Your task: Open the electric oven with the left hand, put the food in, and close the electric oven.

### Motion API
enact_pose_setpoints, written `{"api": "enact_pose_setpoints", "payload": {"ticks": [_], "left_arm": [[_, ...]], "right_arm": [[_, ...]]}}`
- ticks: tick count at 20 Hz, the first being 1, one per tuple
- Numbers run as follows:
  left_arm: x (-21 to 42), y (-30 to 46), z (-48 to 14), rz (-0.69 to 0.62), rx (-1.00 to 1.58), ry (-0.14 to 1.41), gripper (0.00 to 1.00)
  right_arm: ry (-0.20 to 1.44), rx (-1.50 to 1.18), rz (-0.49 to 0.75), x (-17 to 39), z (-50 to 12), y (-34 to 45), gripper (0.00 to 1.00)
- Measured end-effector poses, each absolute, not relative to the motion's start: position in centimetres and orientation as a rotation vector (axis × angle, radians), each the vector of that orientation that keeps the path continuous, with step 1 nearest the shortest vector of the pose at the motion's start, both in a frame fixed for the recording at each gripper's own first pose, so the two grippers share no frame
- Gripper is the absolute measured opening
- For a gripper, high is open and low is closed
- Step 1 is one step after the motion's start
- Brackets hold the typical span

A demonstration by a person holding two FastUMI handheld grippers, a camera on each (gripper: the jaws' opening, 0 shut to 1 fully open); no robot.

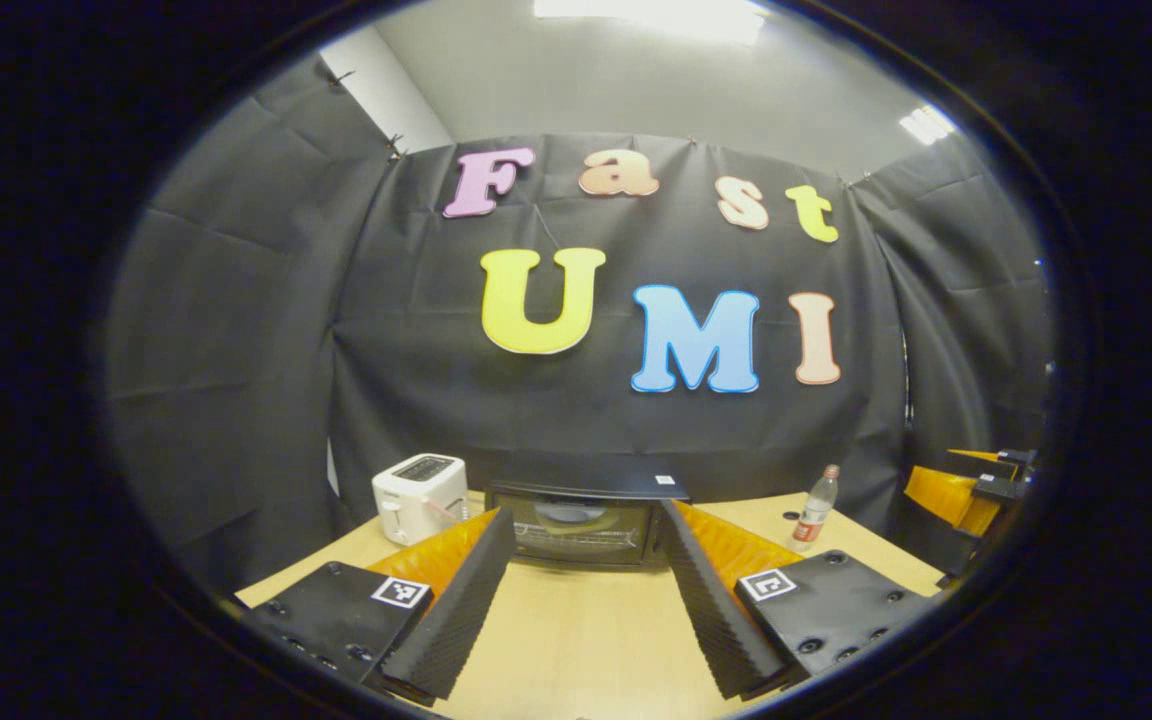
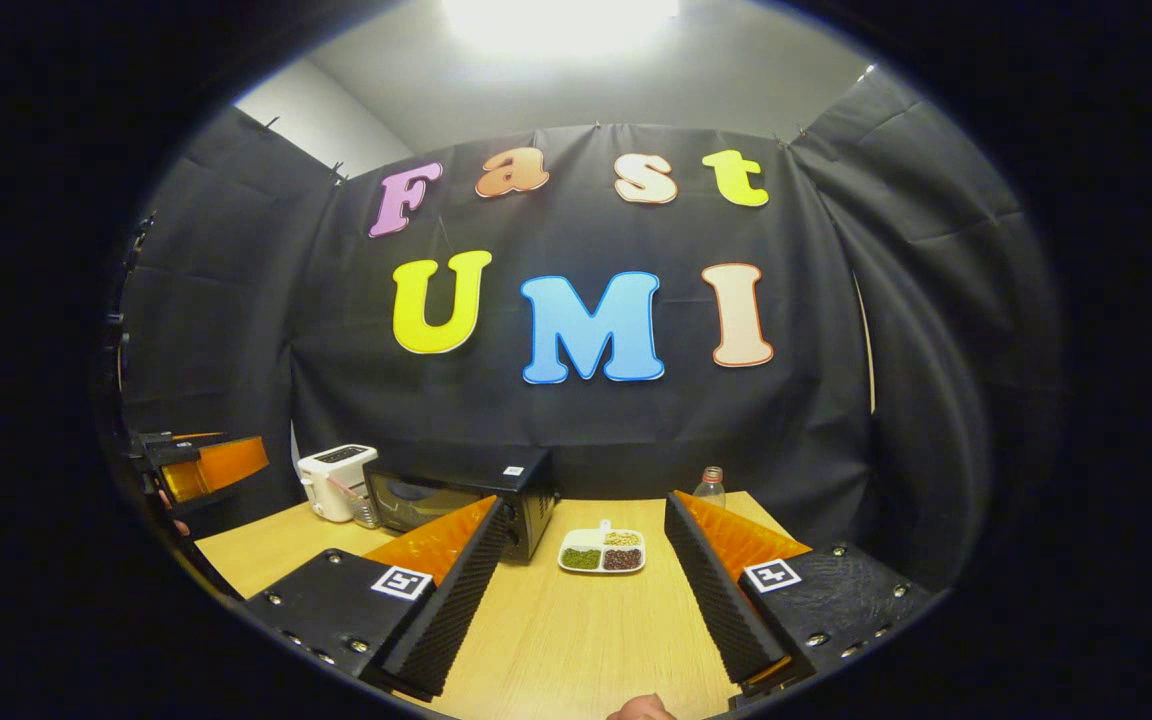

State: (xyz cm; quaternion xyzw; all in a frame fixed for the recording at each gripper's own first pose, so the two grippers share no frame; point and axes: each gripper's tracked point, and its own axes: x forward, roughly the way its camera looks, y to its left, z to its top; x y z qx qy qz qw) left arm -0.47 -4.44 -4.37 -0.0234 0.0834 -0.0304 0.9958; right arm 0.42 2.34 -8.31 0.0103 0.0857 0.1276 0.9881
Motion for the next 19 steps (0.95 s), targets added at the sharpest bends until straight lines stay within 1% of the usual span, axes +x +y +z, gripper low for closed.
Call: {"api": "enact_pose_setpoints", "payload": {"ticks": [2, 3, 4, 10, 11, 13, 16, 19], "left_arm": [[-1.9, -3.1, -3.2, -0.044, -0.025, 0.141, 0.97], [-2.6, -2.4, -2.8, -0.033, -0.021, 0.137, 1.00], [-3.2, -1.9, -2.4, -0.029, -0.019, 0.129, 0.97], [-5.8, 0.6, -0.8, 0.007, -0.019, 0.091, 0.97], [-6.1, 0.9, -0.7, 0.010, -0.026, 0.090, 0.97], [-6.4, 1.1, -0.7, 0.006, -0.043, 0.087, 1.00], [-6.5, 1.3, -0.7, -0.004, -0.062, 0.085, 1.00], [-6.3, 1.3, -0.3, -0.018, -0.056, 0.072, 1.00]], "right_arm": [[0.144, 0.025, 0.256, 0.4, -7.2, 3.0, 0.98], [0.142, 0.027, 0.244, 0.3, -6.9, 3.2, 0.98], [0.132, 0.034, 0.244, 0.2, -6.6, 3.6, 0.97], [0.097, 0.080, 0.282, -0.7, -4.7, 6.2, 0.98], [0.094, 0.076, 0.287, -0.9, -4.6, 6.5, 0.98], [0.095, 0.063, 0.291, -1.2, -4.7, 6.9, 0.98], [0.104, 0.059, 0.296, -1.7, -4.7, 7.5, 0.98], [0.081, 0.058, 0.293, -2.2, -3.8, 7.8, 0.98]]}}
